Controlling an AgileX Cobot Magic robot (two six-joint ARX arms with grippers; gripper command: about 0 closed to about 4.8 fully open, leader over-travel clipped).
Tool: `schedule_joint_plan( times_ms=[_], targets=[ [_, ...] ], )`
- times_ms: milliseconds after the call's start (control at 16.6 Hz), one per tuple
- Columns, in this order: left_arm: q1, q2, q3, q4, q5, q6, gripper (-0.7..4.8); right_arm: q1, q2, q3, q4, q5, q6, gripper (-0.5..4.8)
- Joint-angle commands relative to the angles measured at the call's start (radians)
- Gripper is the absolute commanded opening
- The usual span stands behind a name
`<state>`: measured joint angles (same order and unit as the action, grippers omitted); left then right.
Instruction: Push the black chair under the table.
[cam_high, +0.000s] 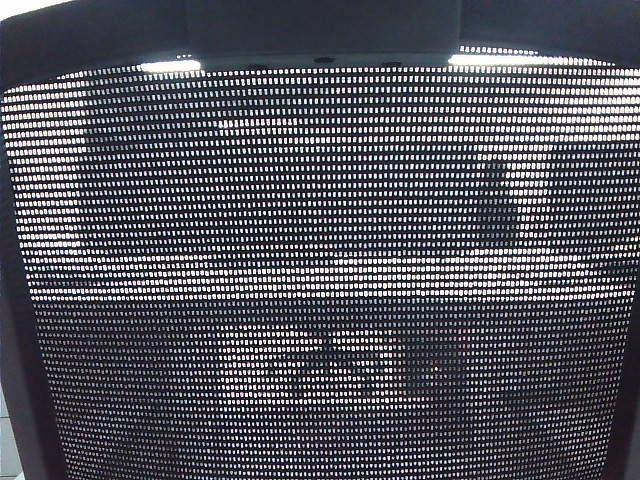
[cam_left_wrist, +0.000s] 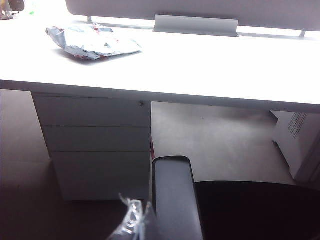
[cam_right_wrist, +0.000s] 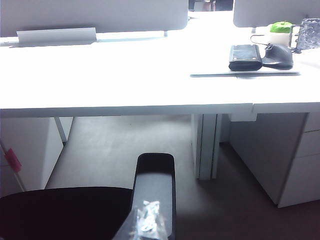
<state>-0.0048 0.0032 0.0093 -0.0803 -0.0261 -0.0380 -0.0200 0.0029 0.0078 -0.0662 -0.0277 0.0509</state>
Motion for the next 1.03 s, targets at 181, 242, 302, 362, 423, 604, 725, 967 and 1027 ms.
schedule_joint_plan(
  times_ms=[181,242,302,362,423,604,725,967,1027],
  targets=[
    [0.000,0.001,0.000,0.000,0.004,0.004,-0.05,0.000,-0.001,-0.001,0.018,-0.001,-0.003,-0.01],
    [0.000,0.001,0.000,0.000,0.004,0.004,-0.05,0.000,-0.001,-0.001,0.018,-0.001,-0.003,-0.01],
    [0.000,0.001,0.000,0.000,0.004,0.004,-0.05,0.000,-0.001,-0.001,0.018,-0.001,-0.003,-0.01],
    [0.000,0.001,0.000,0.000,0.004,0.004,-0.05,0.000,-0.001,-0.001,0.018,-0.001,-0.002,-0.01],
    [0.000,0.001,0.000,0.011,0.004,0.004,-0.05,0.000,-0.001,-0.001,0.015,-0.001,0.002,-0.01],
    [0.000,0.001,0.003,0.137,0.008,-0.077,0.22,0.000,-0.001,0.006,0.046,0.004,0.131,0.28],
    [0.000,0.001,0.018,0.272,0.006,-0.132,0.21,0.001,-0.001,0.043,0.159,0.005,0.161,0.67],
    [0.000,0.002,0.177,0.268,0.008,-0.135,-0.06,0.001,0.012,0.264,0.157,0.009,0.214,0.62],
    [0.000,0.004,0.229,0.266,0.008,-0.135,-0.06,0.001,0.035,0.330,0.152,0.000,0.215,0.63]
  ],
)
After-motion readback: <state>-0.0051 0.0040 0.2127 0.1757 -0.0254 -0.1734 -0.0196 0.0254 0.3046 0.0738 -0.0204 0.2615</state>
